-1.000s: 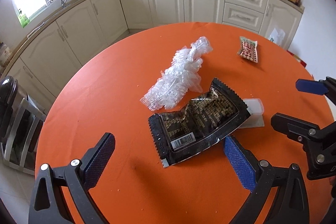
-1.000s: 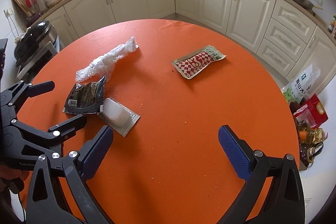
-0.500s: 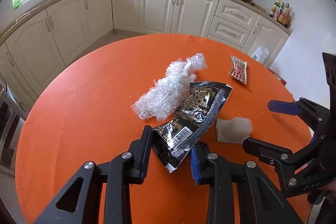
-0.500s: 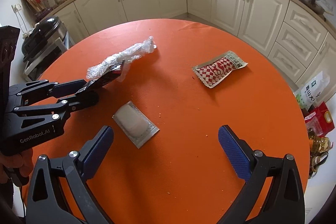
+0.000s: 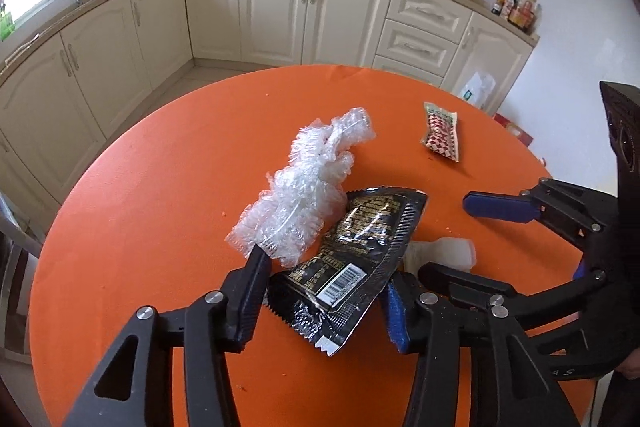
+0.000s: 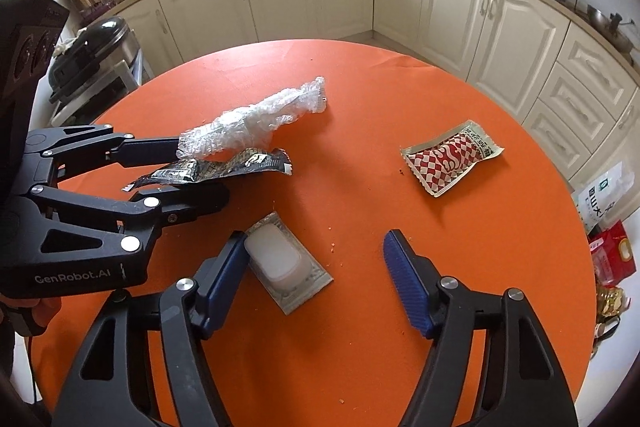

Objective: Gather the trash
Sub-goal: 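Grasp the black snack packet with the left tool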

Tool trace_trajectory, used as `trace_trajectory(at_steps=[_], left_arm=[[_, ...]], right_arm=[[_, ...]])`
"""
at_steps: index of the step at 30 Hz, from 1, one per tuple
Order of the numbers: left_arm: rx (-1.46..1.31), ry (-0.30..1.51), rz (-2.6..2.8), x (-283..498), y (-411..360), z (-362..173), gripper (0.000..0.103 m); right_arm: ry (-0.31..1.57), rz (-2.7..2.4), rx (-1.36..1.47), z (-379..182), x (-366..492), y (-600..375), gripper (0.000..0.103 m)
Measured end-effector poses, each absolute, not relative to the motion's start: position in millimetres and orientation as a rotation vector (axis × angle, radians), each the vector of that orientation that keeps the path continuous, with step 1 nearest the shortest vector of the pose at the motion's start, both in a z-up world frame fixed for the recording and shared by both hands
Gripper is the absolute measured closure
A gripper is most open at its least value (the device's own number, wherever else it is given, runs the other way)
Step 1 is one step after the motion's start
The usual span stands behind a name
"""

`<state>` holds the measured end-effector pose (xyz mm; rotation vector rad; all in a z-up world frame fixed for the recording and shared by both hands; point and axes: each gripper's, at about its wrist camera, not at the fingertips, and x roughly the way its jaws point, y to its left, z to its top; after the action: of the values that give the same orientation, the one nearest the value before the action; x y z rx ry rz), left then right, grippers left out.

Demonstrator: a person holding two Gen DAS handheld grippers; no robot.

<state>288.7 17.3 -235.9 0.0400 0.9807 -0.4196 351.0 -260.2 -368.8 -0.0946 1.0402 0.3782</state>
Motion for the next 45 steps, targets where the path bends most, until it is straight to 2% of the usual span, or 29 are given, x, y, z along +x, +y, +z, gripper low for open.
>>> trace_trajectory(at_steps=[1, 2, 3, 5, 14, 22, 29, 32, 37, 45], left_arm=[[0.023, 0.983, -0.444, 290, 18, -236, 0.072], [0.008, 0.986, -0.457, 291, 19, -236, 0.078], [0.0, 0.985, -0.457, 291, 19, -236, 0.08], [-0.019, 0.982, -0.455, 292, 23, -236, 0.085], [-0.095, 0.97, -0.448, 275, 36, -234, 0.094], [-0.118, 0.968, -0.46, 229, 41, -224, 0.095], [-0.072, 0.896, -0.472, 179, 30, -194, 0.095], [-0.049, 0.848, -0.487, 154, 19, -176, 0.096], [-0.023, 0.771, -0.524, 122, -3, -143, 0.097], [0.01, 0.835, -0.491, 92, -7, -164, 0.097]], right_arm=[[1.037, 0.392, -0.099, -369, 351, -259, 0.039], [1.035, 0.404, -0.105, -368, 350, -258, 0.046], [1.032, 0.416, -0.11, -368, 349, -257, 0.058], [1.025, 0.427, -0.101, -367, 348, -256, 0.076], [1.027, 0.37, -0.055, -363, 335, -270, 0.08], [1.023, 0.319, 0.026, -351, 300, -300, 0.08], [0.966, 0.28, 0.074, -323, 262, -317, 0.08], [0.923, 0.252, 0.094, -304, 242, -329, 0.084], [0.867, 0.213, 0.119, -278, 212, -349, 0.085], [0.977, 0.193, 0.148, -324, 197, -360, 0.083]])
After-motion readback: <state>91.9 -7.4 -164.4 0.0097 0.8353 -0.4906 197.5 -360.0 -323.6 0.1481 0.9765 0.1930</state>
